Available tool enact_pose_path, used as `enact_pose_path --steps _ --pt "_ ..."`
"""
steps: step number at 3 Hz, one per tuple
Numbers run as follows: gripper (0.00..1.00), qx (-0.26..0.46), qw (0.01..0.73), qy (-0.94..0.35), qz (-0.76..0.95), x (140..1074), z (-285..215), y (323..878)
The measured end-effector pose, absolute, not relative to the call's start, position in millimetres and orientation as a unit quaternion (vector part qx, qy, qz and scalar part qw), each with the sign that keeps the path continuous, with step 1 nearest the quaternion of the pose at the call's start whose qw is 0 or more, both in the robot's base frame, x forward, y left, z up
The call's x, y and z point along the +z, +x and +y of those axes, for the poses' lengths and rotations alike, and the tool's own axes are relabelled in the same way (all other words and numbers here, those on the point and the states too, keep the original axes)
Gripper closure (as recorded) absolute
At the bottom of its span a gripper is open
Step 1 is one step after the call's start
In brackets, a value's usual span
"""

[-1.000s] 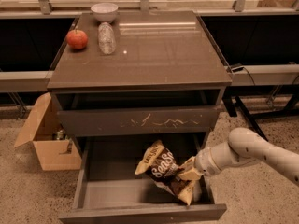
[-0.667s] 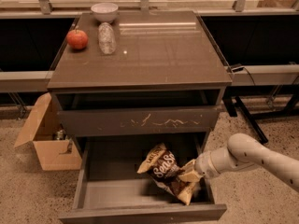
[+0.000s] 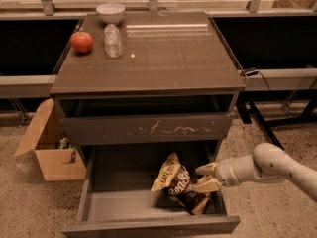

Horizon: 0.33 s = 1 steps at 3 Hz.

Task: Place brown chip bag into middle drawer

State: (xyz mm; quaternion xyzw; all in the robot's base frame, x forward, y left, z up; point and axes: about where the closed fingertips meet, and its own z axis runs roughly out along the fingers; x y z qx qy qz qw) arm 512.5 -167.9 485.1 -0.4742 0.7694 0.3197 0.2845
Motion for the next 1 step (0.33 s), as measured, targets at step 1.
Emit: enact_pose_path --steps 1 --pt "0.0 0.32 0.34 -0.462 0.754 520.6 -190.5 516.1"
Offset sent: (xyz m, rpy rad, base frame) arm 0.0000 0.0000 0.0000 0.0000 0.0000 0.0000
